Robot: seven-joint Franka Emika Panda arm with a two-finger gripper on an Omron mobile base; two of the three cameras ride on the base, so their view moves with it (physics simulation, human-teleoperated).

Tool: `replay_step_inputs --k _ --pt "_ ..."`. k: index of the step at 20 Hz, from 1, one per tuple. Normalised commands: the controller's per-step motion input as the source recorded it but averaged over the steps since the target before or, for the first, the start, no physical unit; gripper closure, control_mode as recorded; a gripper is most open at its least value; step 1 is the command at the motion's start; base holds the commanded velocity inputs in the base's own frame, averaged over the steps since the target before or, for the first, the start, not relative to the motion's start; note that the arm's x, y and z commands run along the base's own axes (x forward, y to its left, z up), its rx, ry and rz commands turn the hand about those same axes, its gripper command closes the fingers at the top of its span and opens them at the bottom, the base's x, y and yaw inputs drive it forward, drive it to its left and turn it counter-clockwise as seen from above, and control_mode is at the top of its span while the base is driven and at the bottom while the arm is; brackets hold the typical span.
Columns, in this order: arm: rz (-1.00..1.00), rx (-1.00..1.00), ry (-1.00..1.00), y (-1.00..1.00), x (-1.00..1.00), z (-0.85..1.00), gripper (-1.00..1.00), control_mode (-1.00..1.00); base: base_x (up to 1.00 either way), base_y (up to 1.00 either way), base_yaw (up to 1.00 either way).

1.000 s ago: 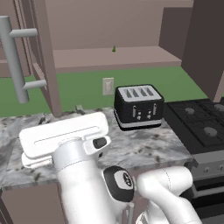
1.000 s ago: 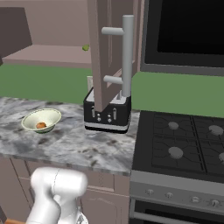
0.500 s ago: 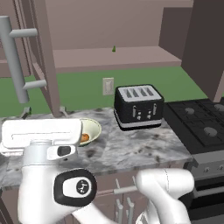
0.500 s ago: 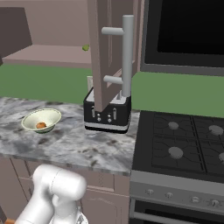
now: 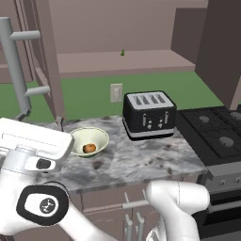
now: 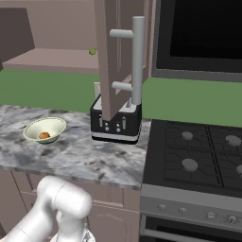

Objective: Open the cabinet. Pick the kiwi and tangerine from the cabinet and place them into the bowl. Then close the cabinet.

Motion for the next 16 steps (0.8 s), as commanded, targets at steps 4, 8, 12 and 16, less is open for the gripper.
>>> replay_step_inputs --k 4,8,12,16 --pt "-0.01 0.0 0.0 0.0 0.15 0.0 -1.0 -1.0 0.0 0.0 0.0" --pt "-0.08 0.0 0.02 0.0 0.51 0.0 -1.0 -1.0 0.0 0.0 0.0" --pt "-0.09 0.02 0.04 -0.14 0.53 0.0 -1.0 -1.0 0.0 0.0 0.0" --pt "-0.08 0.0 0.02 0.0 0.5 0.0 -1.0 -1.0 0.0 0.0 0.0"
